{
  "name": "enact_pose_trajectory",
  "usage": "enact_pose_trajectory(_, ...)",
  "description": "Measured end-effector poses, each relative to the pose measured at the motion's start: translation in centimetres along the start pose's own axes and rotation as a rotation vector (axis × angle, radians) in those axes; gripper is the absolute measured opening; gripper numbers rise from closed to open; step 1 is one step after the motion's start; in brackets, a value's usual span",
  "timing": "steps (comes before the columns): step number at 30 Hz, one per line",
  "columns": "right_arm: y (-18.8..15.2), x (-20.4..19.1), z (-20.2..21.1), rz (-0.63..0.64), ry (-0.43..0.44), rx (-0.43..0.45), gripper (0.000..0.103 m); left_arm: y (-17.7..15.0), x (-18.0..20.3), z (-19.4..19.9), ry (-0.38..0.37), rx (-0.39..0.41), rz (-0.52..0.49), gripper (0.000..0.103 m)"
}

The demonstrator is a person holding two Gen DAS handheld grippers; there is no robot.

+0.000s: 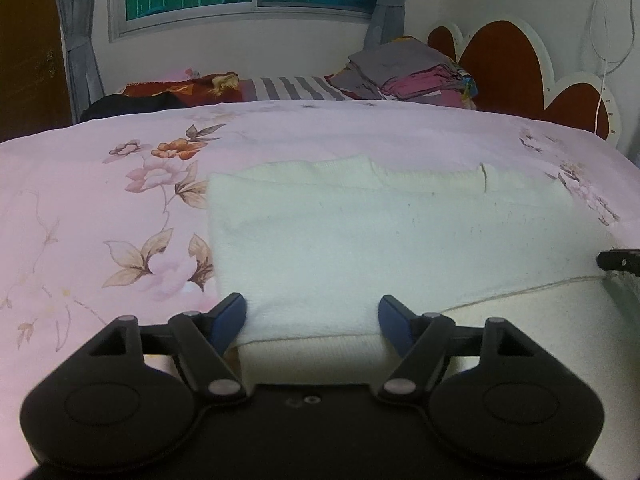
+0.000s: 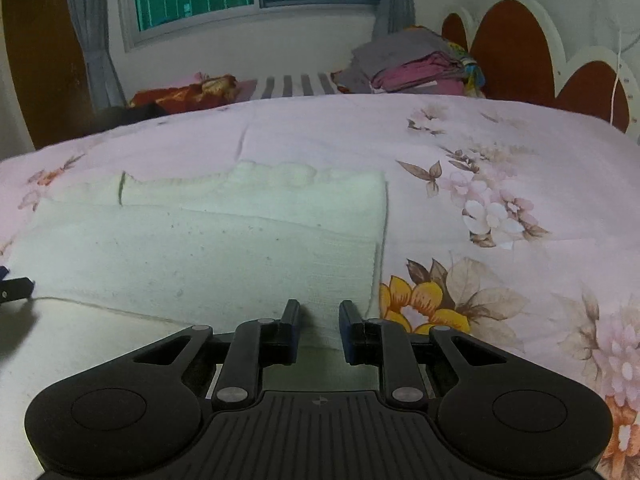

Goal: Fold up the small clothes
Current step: 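Smooth the folded sweater with both open tools, then move the left tool to the sweater's end edge and close on it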

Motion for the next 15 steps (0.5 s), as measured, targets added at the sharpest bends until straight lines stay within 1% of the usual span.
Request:
enact_pose_trajectory(3, 0.2, -0.1, 0.7, -0.024, 0.021, 0.025, 0.021, -0.1, 0.0, 0.0, -0.003, 0.005, -0.004, 0.074)
enact_pose_trajectory(4, 0.2, -0.2, 0.8, -0.021, 0.015, 0.033, 0.021, -0.1, 0.0, -0.1, -0.004, 0.008, -0.005, 0.074)
enact_pose_trajectory(5, 0.0, -0.1, 0.2, -0.022, -0.002, 0.009, 0.021, -0.2, 0.0, -0.1, -0.005, 0.01, -0.008, 0.074)
enact_pose_trajectory(6, -0.2, 0.1, -0.4, -0.039, 0.003, -0.007, 0.021, -0.2, 0.0, -0.1, -0.005, 0.011, -0.011, 0.074)
enact_pose_trajectory(8, -0.2, 0.7, -0.5, -0.102, 0.037, 0.003, 0.021, -0.2, 0.0, -0.1, -0.009, 0.014, -0.012, 0.075)
enact_pose_trajectory(9, -0.1, 0.8, -0.5, -0.113, 0.04, 0.001, 0.021, -0.2, -0.1, -0.1, -0.011, 0.016, -0.012, 0.075)
enact_pose_trajectory(13, -0.1, 0.2, -0.5, -0.079, -0.005, 0.005, 0.021, -0.3, -0.1, -0.1, -0.012, 0.025, -0.012, 0.075)
enact_pose_trajectory(15, -0.2, 0.1, -0.7, -0.077, -0.011, 0.007, 0.021, -0.3, -0.1, -0.2, -0.01, 0.025, -0.014, 0.075)
Point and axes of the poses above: each gripper's, at about its wrist camera, not at the fingertips, and z roughly against the way its jaws point, x to its right, y to its top, the point moved 8 cm from there along -z, roughly the way its jaws point, and after that the axes turned 15 degrees about -x, right-handed, at the moved point
